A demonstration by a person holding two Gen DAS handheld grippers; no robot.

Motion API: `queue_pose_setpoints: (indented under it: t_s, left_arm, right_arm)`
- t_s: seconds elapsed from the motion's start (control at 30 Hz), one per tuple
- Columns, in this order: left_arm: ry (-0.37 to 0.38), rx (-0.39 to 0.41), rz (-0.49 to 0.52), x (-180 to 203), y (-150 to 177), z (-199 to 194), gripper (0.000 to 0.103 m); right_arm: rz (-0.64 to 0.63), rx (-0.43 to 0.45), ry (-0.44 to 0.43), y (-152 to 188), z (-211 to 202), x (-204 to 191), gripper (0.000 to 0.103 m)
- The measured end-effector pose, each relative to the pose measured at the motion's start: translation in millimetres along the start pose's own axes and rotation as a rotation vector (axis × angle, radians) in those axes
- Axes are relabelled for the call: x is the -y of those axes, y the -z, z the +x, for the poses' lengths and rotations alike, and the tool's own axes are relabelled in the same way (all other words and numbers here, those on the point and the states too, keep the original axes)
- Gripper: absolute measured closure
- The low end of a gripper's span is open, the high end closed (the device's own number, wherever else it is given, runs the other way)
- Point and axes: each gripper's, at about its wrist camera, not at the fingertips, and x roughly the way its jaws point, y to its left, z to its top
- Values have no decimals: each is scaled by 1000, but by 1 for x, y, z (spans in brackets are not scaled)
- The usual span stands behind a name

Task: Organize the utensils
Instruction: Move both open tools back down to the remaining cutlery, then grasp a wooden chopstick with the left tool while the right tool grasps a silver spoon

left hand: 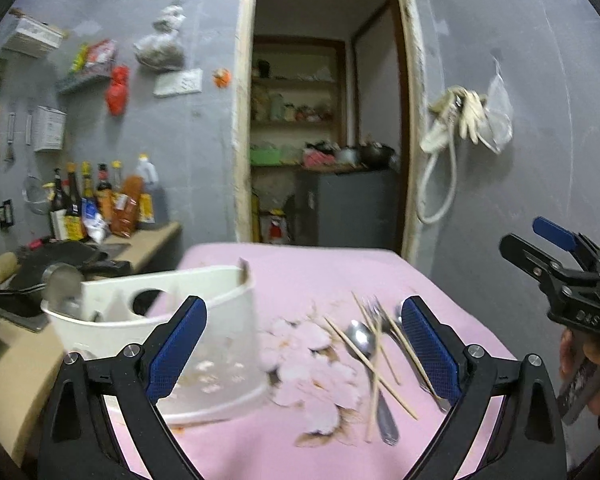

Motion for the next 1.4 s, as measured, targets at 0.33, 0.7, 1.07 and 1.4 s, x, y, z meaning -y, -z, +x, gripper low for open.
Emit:
queue_pose_setpoints:
  t_s: [0.33,0.7,1.07,1.4]
  left_arm:
    - [71,-178,20,26,9,52,20]
    - [141,-428,-17,24,26,132,68]
    - [192,-577,-219,-7,33,179,84]
    - [189,-603,-258,-22,34,173,100]
  right_arm:
    - [65,-262,0,26,41,31,9]
    - [19,-497,-83,50,99,32,47]
    - [27,-614,-127,61,140,38,64]
    - [74,-693,-170,61,175,42,66]
